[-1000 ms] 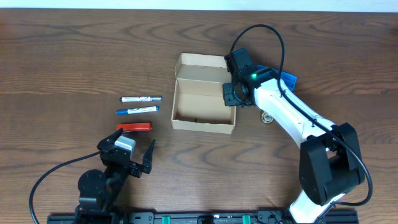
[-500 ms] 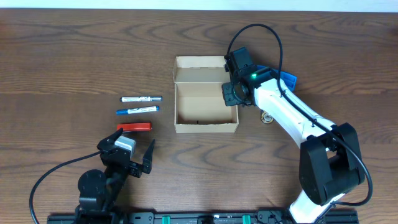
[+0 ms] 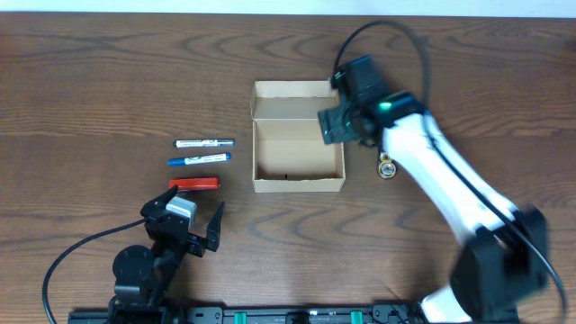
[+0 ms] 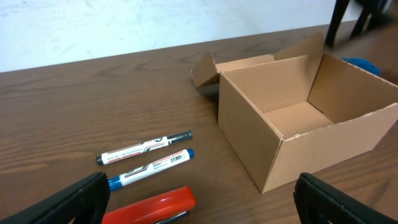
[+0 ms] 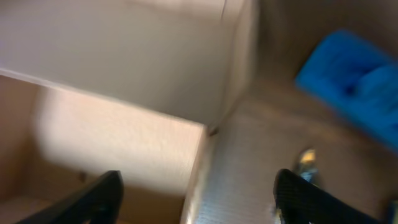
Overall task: Pack container
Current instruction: 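Move the right gripper to the blue tape dispenser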
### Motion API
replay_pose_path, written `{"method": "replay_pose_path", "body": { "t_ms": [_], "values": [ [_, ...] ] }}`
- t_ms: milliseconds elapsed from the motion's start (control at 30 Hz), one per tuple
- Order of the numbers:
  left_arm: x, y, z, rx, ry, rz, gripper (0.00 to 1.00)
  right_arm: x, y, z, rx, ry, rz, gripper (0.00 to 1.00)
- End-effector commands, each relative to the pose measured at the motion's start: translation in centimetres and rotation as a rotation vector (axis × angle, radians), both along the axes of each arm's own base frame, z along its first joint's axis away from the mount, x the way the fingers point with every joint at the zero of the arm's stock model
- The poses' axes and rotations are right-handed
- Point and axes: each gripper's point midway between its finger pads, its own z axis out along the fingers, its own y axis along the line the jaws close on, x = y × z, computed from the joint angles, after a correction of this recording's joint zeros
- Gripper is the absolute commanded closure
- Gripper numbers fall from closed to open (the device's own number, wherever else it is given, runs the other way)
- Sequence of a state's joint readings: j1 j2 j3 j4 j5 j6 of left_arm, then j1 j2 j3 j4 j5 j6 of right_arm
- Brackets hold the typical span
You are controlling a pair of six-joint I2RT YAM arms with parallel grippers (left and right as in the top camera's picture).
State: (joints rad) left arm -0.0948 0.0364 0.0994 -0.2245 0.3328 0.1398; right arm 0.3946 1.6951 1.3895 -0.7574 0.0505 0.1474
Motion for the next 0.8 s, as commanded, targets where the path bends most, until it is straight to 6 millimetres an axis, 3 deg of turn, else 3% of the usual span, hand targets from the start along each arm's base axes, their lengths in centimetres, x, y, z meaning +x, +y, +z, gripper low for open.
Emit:
{"method": "replay_pose_path", "body": {
  "t_ms": [0,67,200,367,567,767],
  "values": [
    [0.0,0.1,-1.2,0.022,0.015,0.002,0.05,1.2,-3.6,7.3,-0.061,-0.204,0.049,0.02],
    [0.0,0.1,-1.2,0.022,0.015,0.002,0.04,1.5,-6.1,8.1,-0.110,-0.229,0.040,0.01],
    [0.0,0.1,-1.2,0.022,0.015,0.002,0.05,2.3,-11.2,7.7,-0.181,-0.214,0.022,0.01],
    [0.0,0.1,-1.2,0.022,0.015,0.002,0.05,3.4,-14.5,5.3,-0.181,-0.171,0.113,0.01],
    [0.0,0.1,-1.2,0.022,0.015,0.002,0.05,5.2,-16.4,0.6,-0.218,-0.100,0.176,0.01],
    [0.0,0.1,-1.2,0.022,0.015,0.002,0.05,7.3,-15.9,-3.6,-0.207,-0.079,0.235,0.01]
  ]
}}
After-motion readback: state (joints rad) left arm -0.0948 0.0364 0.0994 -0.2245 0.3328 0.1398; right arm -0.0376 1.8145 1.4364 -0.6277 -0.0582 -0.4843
